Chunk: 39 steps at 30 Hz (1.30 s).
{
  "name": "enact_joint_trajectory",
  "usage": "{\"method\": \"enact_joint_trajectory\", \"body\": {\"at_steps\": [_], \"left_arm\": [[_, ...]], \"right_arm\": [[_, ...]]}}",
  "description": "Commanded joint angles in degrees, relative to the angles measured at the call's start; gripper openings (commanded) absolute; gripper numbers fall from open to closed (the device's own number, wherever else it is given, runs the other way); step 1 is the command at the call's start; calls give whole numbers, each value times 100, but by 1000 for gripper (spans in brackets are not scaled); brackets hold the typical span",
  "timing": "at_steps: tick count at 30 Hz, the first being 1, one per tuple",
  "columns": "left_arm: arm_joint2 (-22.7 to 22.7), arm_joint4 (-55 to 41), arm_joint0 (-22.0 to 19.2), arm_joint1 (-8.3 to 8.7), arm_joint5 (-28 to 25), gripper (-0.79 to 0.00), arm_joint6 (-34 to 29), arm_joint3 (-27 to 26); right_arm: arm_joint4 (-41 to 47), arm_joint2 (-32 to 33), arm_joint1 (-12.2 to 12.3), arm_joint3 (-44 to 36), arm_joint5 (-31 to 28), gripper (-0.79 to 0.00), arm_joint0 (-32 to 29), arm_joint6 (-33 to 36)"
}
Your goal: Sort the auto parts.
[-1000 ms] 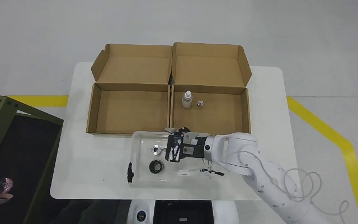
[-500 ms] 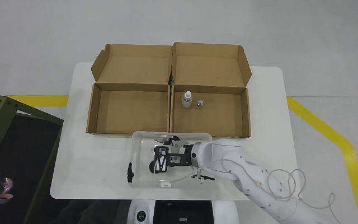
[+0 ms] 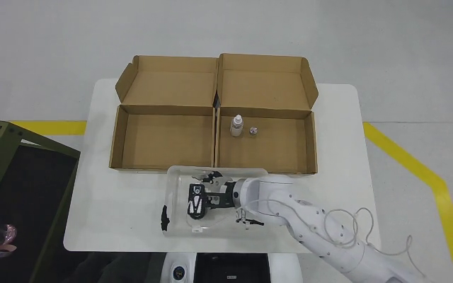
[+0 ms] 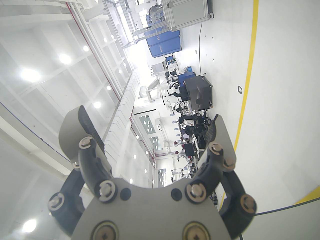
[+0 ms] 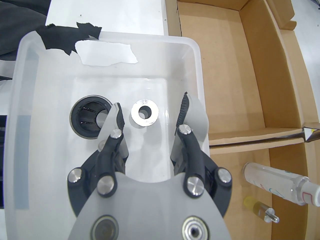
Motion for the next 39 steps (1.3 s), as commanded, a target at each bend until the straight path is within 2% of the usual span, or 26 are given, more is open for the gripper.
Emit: {"method": "enact_joint_trajectory", "body": {"at_steps": [1,25,39], "left_arm": [[0,0,0,0,0,0,0,0],[0,0,0,0,0,0,0,0],[0,0,0,0,0,0,0,0]], "right_arm": [[1,-34,-27,69,4,-379,35,12],[207,-314,-331,885,-100,-382,399,57],[173,-419,-457,1231,-136,-413,442,30]]}}
